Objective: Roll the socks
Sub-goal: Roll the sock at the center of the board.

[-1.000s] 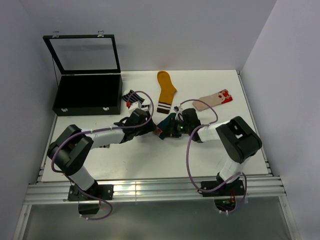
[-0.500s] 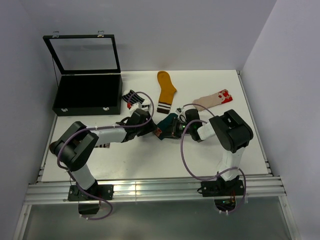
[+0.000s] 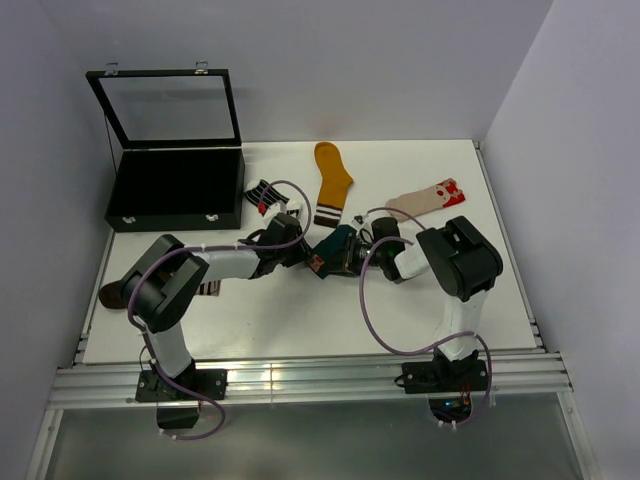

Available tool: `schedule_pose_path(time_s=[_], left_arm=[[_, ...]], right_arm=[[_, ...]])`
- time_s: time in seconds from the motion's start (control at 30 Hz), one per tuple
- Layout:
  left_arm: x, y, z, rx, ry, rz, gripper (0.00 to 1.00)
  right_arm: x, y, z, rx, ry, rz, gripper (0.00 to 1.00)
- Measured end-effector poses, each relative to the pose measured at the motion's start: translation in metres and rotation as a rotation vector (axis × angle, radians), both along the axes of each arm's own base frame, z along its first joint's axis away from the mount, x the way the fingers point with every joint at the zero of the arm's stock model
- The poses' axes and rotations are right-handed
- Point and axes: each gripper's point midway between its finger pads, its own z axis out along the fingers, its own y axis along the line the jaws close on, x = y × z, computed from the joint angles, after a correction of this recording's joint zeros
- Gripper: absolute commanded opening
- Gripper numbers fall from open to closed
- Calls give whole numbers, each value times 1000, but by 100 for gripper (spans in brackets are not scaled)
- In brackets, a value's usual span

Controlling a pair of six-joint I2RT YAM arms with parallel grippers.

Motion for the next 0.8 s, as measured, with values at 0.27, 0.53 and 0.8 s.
schedule_pose_path(time_s=[0.27,0.53,0.8], left_arm=[[1,-1,0,3,7,-2,6],[-1,3,1,71,30,-34,1],[-4,9,3,158,52,-84,1]], right_arm=[[7,-8,17,-88,-107,-24,64],[0,-7,37,-384,-413,-21,71],[-17,10,31,-703,-677,86,69]])
